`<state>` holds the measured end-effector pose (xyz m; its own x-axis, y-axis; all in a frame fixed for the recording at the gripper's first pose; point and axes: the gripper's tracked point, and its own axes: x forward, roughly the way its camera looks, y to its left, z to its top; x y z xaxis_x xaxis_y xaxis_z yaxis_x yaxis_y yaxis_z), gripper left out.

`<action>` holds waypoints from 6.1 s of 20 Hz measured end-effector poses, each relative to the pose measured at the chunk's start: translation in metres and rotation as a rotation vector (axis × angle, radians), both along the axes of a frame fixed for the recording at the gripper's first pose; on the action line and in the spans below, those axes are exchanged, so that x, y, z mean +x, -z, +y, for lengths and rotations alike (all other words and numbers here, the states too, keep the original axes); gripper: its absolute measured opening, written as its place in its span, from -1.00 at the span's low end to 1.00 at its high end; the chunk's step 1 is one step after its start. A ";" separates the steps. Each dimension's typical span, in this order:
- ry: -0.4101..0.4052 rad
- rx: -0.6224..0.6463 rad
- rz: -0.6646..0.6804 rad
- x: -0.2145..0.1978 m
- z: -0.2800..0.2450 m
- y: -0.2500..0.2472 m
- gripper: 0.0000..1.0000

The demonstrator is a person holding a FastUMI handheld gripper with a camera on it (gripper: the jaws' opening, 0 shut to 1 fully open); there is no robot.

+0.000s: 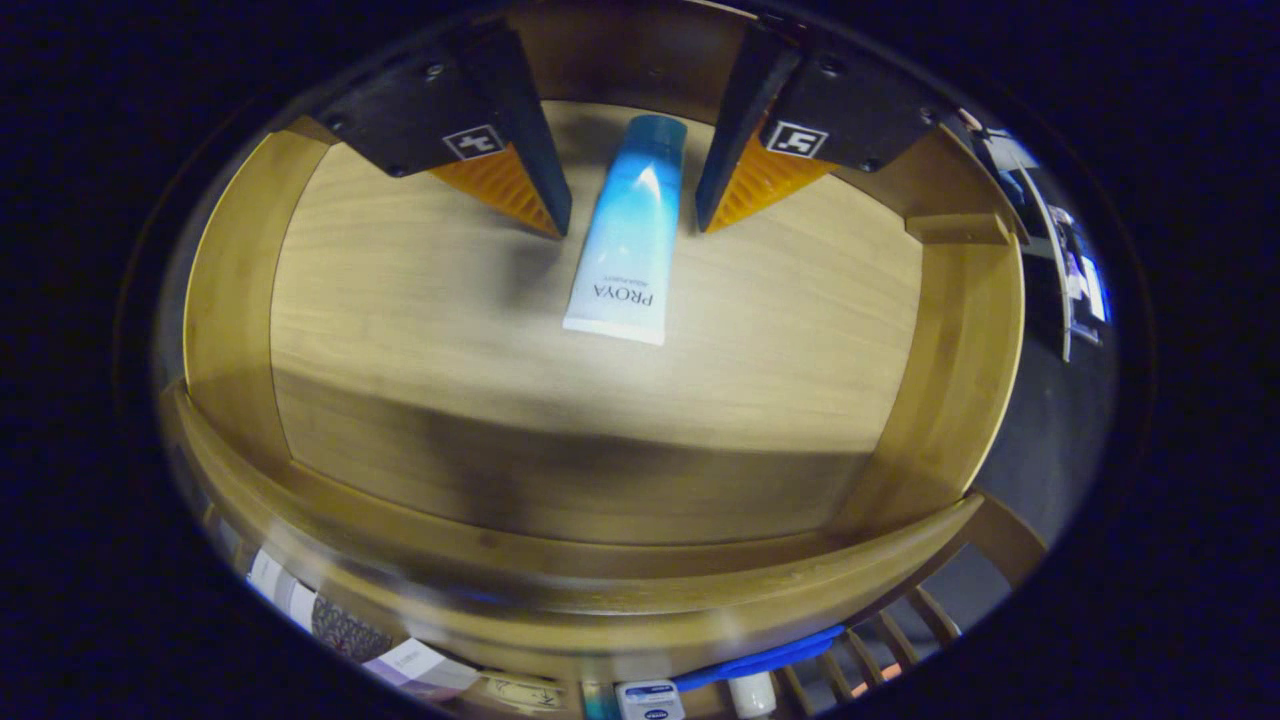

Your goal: Pull open the drawer, take out the items inside it, and place them on the countertop above the cabinet.

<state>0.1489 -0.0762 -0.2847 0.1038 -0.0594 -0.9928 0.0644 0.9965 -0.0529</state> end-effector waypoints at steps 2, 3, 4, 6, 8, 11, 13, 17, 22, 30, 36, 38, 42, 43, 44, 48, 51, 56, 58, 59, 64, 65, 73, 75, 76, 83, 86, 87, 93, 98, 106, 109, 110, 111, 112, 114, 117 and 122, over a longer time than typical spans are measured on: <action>0.004 -0.015 0.006 -0.001 0.000 0.000 0.20; 0.000 -0.013 -0.004 0.001 0.000 0.005 0.15; 0.002 -0.013 -0.010 0.001 -0.001 0.001 0.10; -0.002 -0.036 -0.052 0.004 -0.001 -0.002 0.01; -0.013 -0.041 -0.098 0.008 0.003 -0.010 -0.06; -0.025 -0.028 -0.158 0.015 0.004 -0.032 -0.10; -0.025 -0.028 -0.205 0.019 0.005 -0.050 -0.10; -0.027 -0.020 -0.281 0.038 0.008 -0.096 -0.10; -0.020 -0.052 -0.344 0.077 0.010 -0.136 -0.10; 0.054 -0.077 -0.388 0.156 -0.002 -0.161 -0.11; 0.105 -0.110 -0.394 0.188 -0.020 -0.139 -0.11; 0.126 -0.127 -0.396 0.193 -0.025 -0.130 -0.11; 0.116 -0.135 -0.406 0.202 -0.024 -0.117 -0.11; 0.109 -0.133 -0.407 0.203 -0.024 -0.115 -0.11; 0.112 -0.128 -0.404 0.201 -0.022 -0.112 -0.11; 0.091 -0.115 -0.452 0.195 -0.016 -0.119 0.08; 0.036 -0.092 -0.491 0.177 0.002 -0.135 0.25; -0.052 -0.053 -0.563 0.127 0.038 -0.159 0.25; -0.072 -0.049 -0.584 0.101 0.049 -0.169 0.29; -0.082 -0.049 -0.601 0.090 0.053 -0.174 0.40; -0.091 -0.004 -0.703 0.025 0.070 -0.192 0.63; -0.108 0.008 -0.733 0.014 0.072 -0.195 0.63; -0.069 0.013 -0.928 -0.077 0.054 -0.178 0.95; -0.046 0.005 -0.968 -0.098 0.052 -0.158 0.95; -0.037 -0.009 -0.973 -0.108 0.048 -0.146 0.99; -0.016 -0.094 -0.959 -0.138 0.028 -0.075 0.99; -0.008 -0.110 -0.952 -0.140 0.027 -0.047 0.99; 0.000 -0.114 -0.963 -0.137 0.025 -0.042 0.99; 0.000 -0.180 -1.010 -0.119 0.012 -0.022 0.99; 0.031 -0.278 -1.052 -0.113 0.009 -0.019 1.00; 0.012 -0.265 -1.062 -0.088 0.004 -0.023 0.97; 0.026 -0.251 -1.069 -0.080 0.006 -0.019 0.98; 0.028 -0.250 -1.063 -0.070 0.004 -0.019 0.98; 0.031 -0.248 -1.056 -0.058 0.002 -0.020 0.98; 0.033 -0.244 -1.061 -0.045 0.002 -0.022 0.98; 0.032 -0.247 -1.077 -0.023 -0.002 -0.027 0.98; 0.058 -0.223 -1.045 0.000 -0.005 -0.023 0.99; 0.053 -0.236 -1.042 0.035 -0.012 -0.023 0.98</action>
<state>0.1842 -0.0885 -0.2612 0.8859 -0.2679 -0.3787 0.2323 0.9628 -0.1377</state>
